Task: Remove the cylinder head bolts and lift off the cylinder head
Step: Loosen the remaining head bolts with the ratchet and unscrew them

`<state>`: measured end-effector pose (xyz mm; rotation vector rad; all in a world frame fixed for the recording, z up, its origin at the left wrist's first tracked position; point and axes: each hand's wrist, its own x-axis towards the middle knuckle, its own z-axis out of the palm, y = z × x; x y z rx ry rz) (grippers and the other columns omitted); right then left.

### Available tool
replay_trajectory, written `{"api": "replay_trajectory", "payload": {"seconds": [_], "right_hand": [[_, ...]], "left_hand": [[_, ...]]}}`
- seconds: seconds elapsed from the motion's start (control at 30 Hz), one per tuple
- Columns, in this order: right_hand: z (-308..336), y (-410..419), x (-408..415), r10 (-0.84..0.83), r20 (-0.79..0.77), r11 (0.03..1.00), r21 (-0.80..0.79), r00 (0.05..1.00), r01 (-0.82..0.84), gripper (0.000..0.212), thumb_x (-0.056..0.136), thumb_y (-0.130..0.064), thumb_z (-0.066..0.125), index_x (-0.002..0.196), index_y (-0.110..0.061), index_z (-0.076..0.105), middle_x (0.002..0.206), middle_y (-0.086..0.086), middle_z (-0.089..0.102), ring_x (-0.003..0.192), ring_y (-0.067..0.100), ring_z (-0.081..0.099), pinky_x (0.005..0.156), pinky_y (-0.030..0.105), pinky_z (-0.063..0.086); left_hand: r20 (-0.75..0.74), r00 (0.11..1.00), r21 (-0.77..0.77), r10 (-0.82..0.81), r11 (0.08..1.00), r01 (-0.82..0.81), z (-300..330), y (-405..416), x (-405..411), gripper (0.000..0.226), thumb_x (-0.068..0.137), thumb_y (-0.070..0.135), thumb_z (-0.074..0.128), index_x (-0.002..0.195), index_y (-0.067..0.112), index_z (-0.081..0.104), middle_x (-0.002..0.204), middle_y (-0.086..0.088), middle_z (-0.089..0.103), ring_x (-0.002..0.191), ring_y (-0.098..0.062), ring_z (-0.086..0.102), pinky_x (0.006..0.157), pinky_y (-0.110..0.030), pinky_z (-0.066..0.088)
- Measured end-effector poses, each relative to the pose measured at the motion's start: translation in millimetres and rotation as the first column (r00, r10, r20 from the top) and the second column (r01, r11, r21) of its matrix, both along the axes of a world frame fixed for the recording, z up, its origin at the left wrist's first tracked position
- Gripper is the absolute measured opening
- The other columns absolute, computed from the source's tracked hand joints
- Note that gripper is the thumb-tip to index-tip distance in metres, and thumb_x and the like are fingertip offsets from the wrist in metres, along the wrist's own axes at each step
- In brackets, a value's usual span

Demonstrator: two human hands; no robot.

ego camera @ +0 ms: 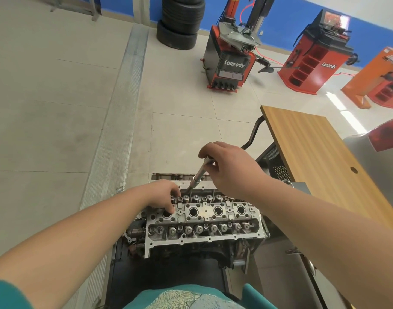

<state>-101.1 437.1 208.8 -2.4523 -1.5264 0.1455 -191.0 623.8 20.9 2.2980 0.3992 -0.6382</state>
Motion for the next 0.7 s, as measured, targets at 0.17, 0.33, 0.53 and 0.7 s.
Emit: {"api": "replay_trajectory", "payload": {"seconds": [0.17,0.33,0.53,0.7], "right_hand": [[-2,-3,-2,0.016,-0.024,0.998,0.055,1.0,-0.015,0.025,0.1,-0.014,0.06,0.124,-0.021,0.065,0.111,-0.007,0.067,0.097,0.018,0.065,0.083,0.042,0.056],[-10,8,-15,0.058,-0.058,0.988,0.146,0.997,-0.049,0.025,0.097,-0.02,0.066,0.122,-0.018,0.066,0.104,-0.007,0.069,0.093,0.017,0.064,0.082,0.038,0.054],[-25,26,-21,-0.093,-0.267,0.945,0.279,0.959,0.169,0.022,0.09,-0.039,0.073,0.109,-0.029,0.065,0.08,-0.018,0.065,0.075,0.004,0.062,0.068,0.016,0.049],[-51,5,5,-0.191,-0.694,0.79,0.311,0.694,0.528,0.026,0.096,-0.062,0.054,0.104,-0.04,0.065,0.084,-0.01,0.073,0.074,0.007,0.068,0.065,0.027,0.051]], "left_hand": [[0.164,0.966,-0.097,0.2,0.978,-0.186,13,17,-22,0.042,0.094,0.029,0.079,0.133,0.031,0.066,0.093,0.006,0.073,0.079,-0.012,0.071,0.071,-0.026,0.058],[0.313,0.84,-0.434,0.442,0.854,-0.288,50,24,-40,0.026,0.104,0.02,0.067,0.12,0.039,0.072,0.109,0.016,0.078,0.102,0.002,0.072,0.101,-0.036,0.058],[0.404,0.82,-0.487,0.405,0.854,-0.182,83,-22,-41,0.011,0.104,0.033,0.067,0.11,0.041,0.07,0.094,0.014,0.076,0.087,-0.007,0.071,0.083,-0.035,0.06],[0.333,0.703,-0.662,0.629,0.687,-0.3,83,-55,-26,0.012,0.109,0.033,0.059,0.108,0.026,0.069,0.066,0.005,0.054,0.06,-0.014,0.051,0.06,-0.031,0.047]]}}
